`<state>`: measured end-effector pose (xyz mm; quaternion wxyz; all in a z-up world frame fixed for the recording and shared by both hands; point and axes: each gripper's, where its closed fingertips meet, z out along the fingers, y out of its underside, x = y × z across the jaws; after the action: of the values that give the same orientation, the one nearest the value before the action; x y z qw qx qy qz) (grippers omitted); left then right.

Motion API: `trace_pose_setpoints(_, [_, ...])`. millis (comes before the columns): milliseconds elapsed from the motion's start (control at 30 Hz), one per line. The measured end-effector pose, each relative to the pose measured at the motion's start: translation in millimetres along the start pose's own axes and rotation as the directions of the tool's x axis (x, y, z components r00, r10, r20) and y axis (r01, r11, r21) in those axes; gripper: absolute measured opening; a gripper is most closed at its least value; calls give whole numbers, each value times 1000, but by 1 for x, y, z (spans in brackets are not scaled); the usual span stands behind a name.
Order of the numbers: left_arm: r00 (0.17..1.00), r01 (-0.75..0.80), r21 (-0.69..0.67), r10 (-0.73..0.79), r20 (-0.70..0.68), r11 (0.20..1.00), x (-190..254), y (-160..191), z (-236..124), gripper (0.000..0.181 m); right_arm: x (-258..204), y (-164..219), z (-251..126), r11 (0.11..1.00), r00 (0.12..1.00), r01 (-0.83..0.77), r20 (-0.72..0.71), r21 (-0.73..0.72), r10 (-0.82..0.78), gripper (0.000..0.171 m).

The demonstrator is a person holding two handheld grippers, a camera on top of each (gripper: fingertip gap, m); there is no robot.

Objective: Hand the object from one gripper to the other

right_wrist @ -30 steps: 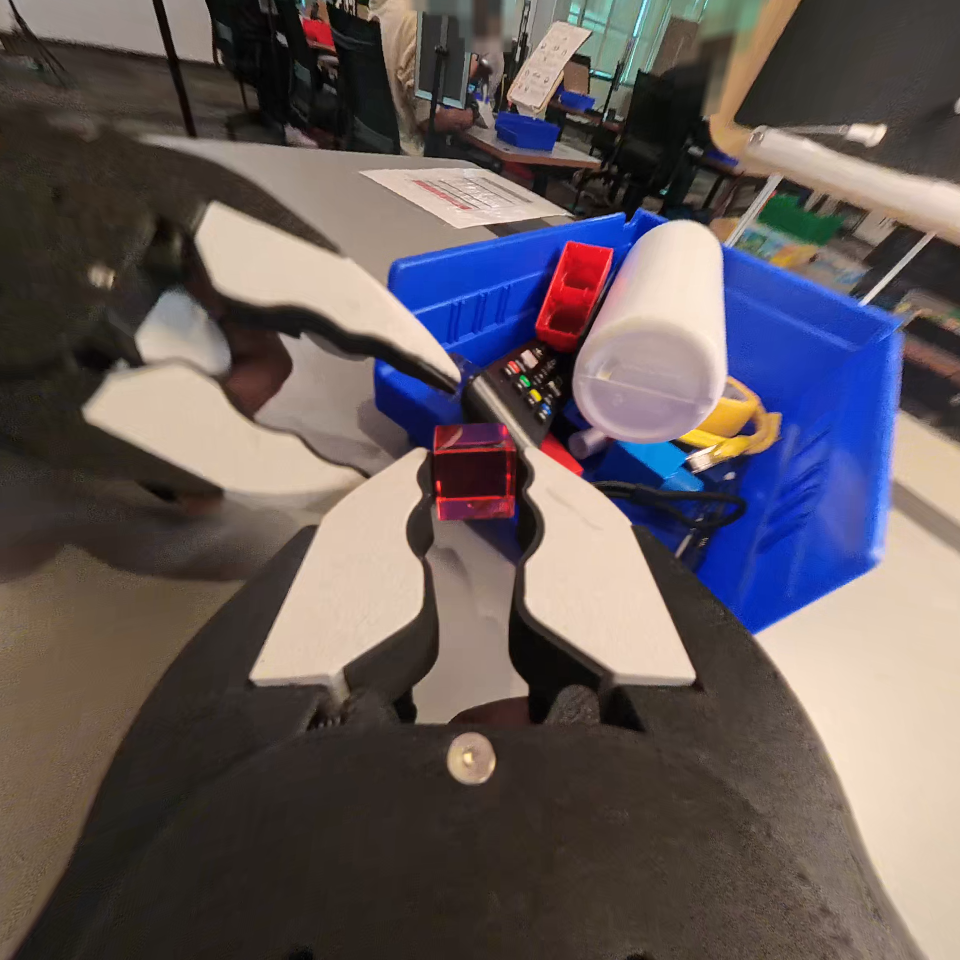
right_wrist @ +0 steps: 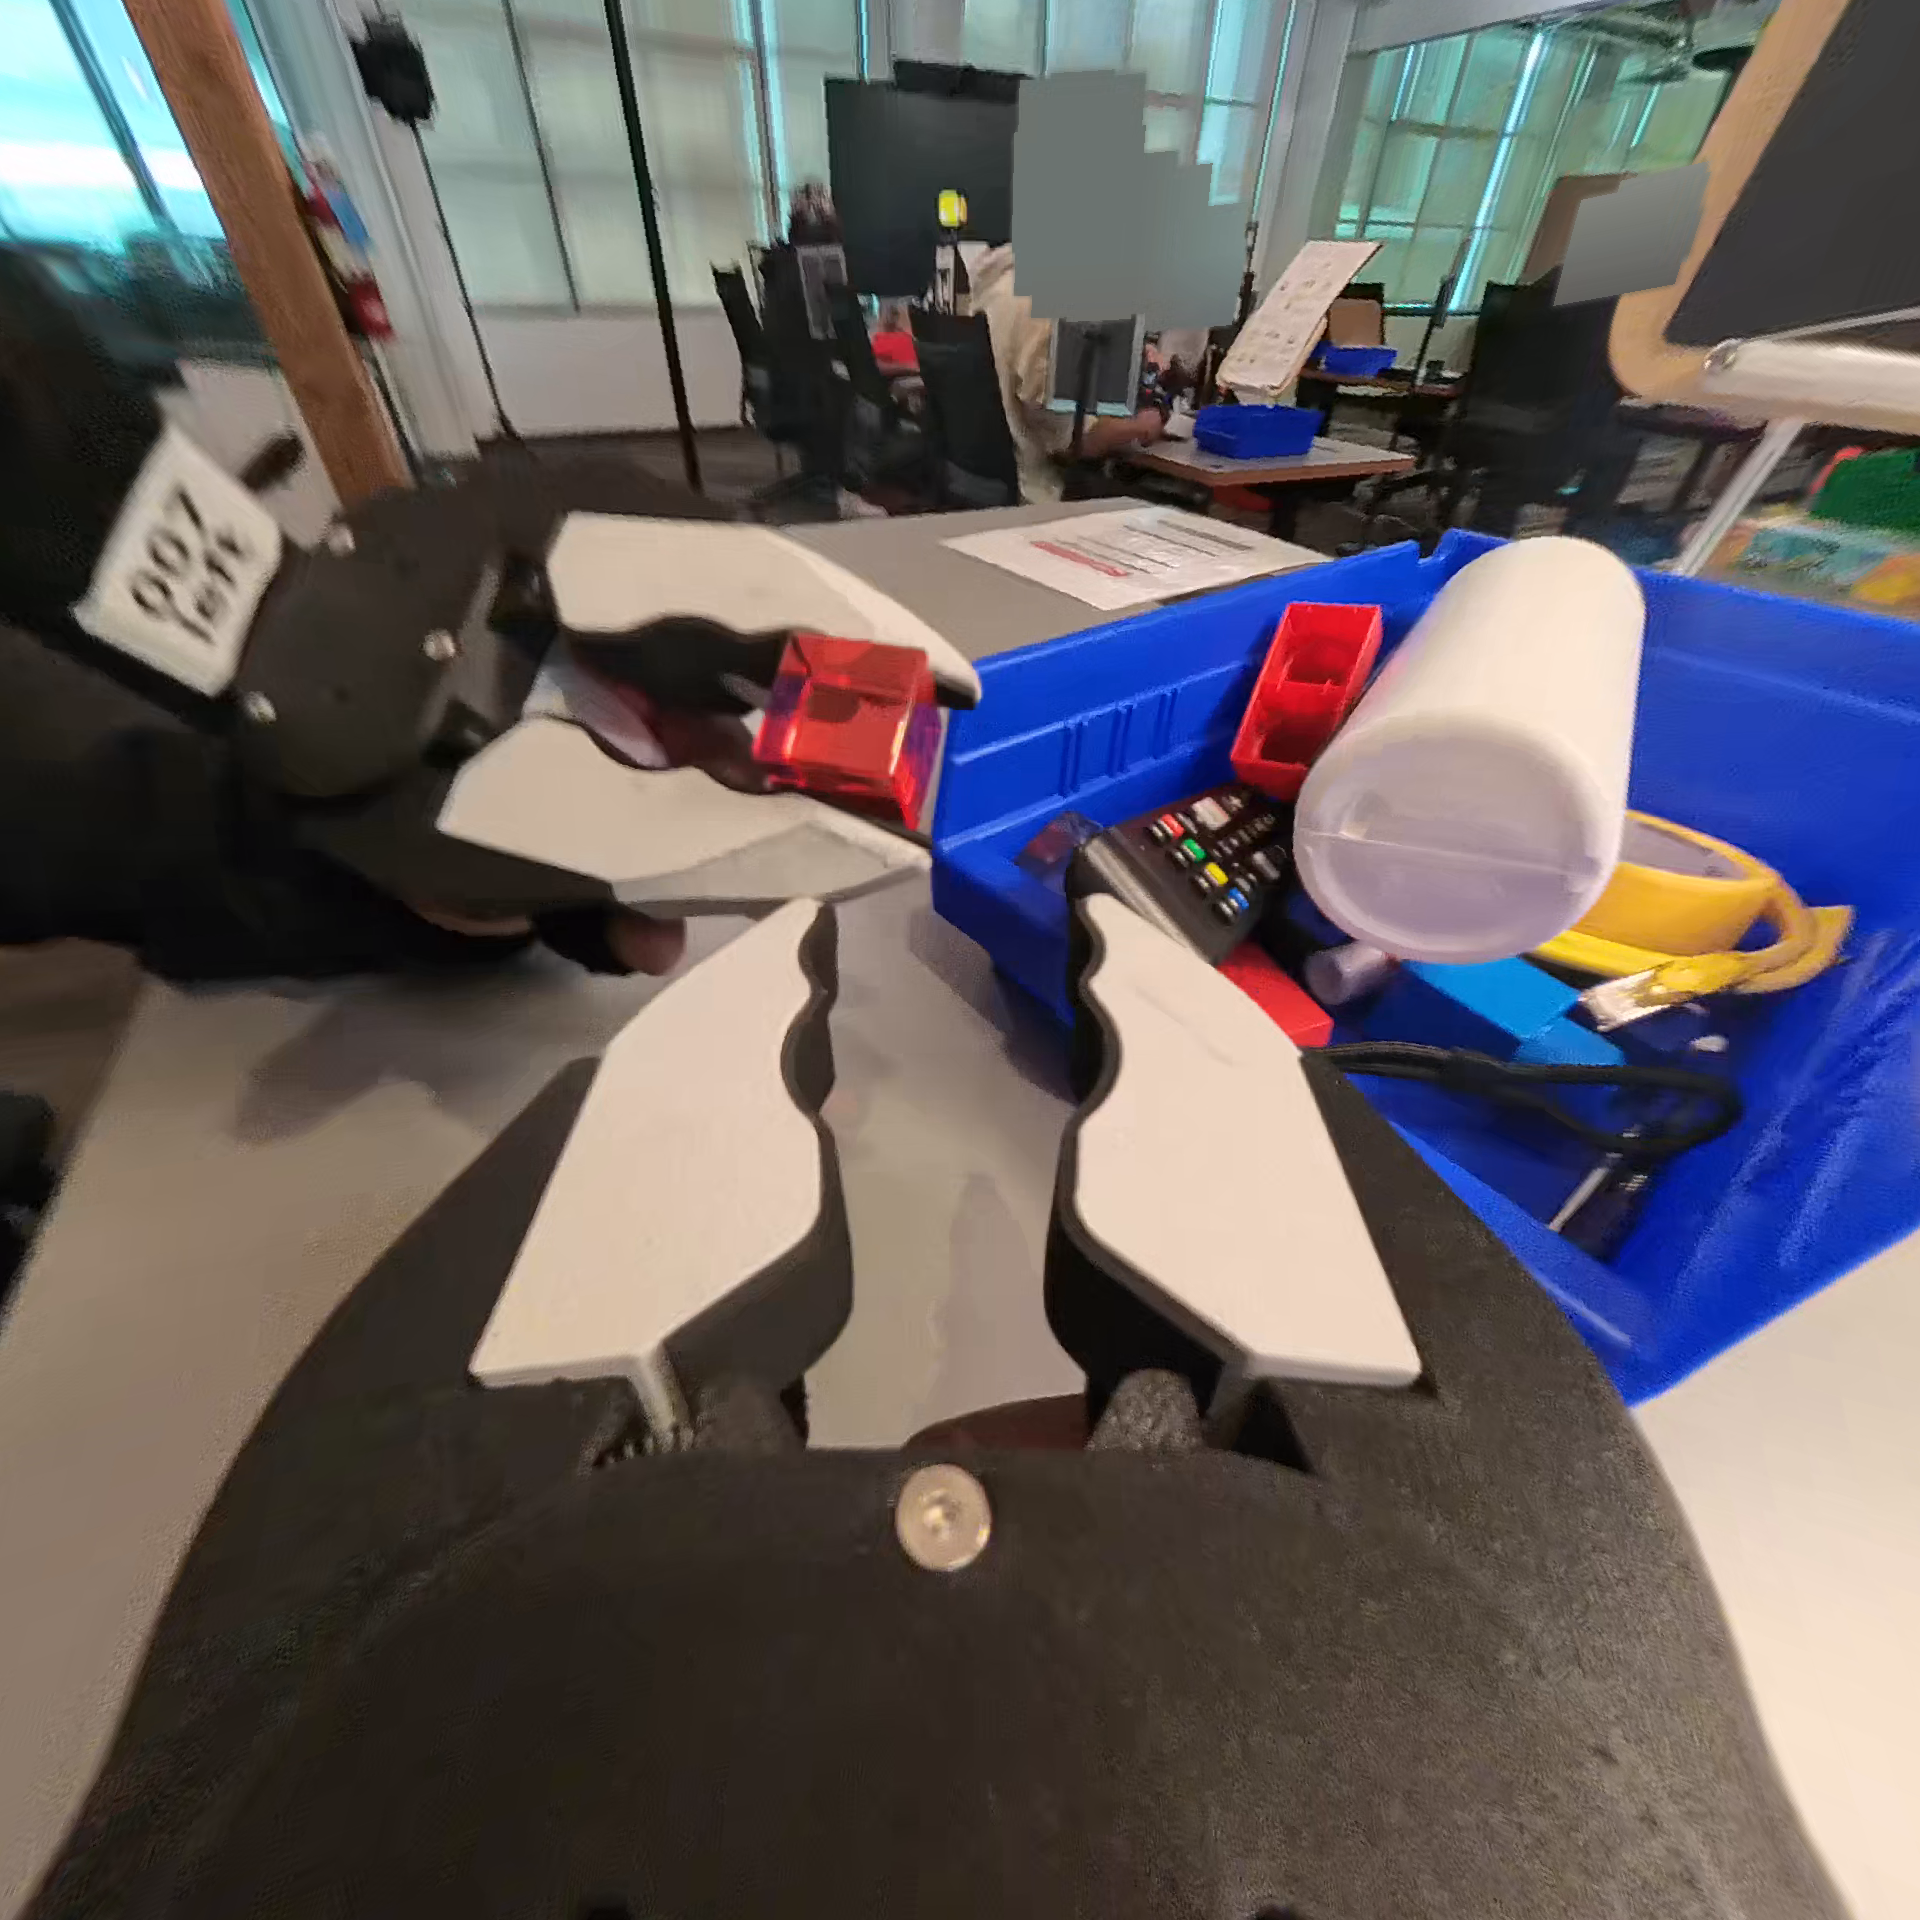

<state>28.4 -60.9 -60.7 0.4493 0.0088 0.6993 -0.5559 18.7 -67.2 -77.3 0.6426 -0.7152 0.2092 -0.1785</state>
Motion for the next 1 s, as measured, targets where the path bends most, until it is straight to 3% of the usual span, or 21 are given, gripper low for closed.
trace_pose_setpoints(133, [986,-158,-50,160,38,986,1,9,1,29,-9,-6,3,995,992,-103,74,15,102,44])
trace_pose_setpoints(300, [947,-310,-114,317,47,944,9,14,4,28,-19,1,13,1000,999,8,52,-27,-7,49])
trace_pose_setpoints(400, [940,-335,-123,340,19,934,14,18,5,29,-13,4,15,995,996,86,-7,-51,-87,26])
trace_pose_setpoints(467, [947,-319,-127,320,-14,939,18,19,6,30,-11,7,14,990,991,130,-14,-62,-131,26])
trace_pose_setpoints(600, [991,-113,-132,103,-80,985,18,22,8,37,1,2,5,944,937,325,-116,-60,-330,26])
trace_pose_setpoints(700, [977,133,-138,-153,-145,981,14,22,7,39,11,-3,-2,849,825,520,-203,-92,-528,25])
trace_pose_setpoints(767, [908,331,-142,-356,-220,933,14,17,5,43,13,-3,-6,772,739,624,-233,-118,-633,26])
trace_pose_setpoints(867, [715,602,-150,-614,-336,784,15,2,3,46,15,0,-5,716,677,683,-244,-146,-695,26])
trace_pose_setpoints(933, [623,678,-189,-692,-363,710,17,0,3,45,14,0,-3,691,650,708,-248,-147,-718,26])
trace_pose_setpoints(1000, [603,678,-228,-706,-371,699,24,3,3,40,11,1,-1,661,621,735,-244,-149,-745,26])
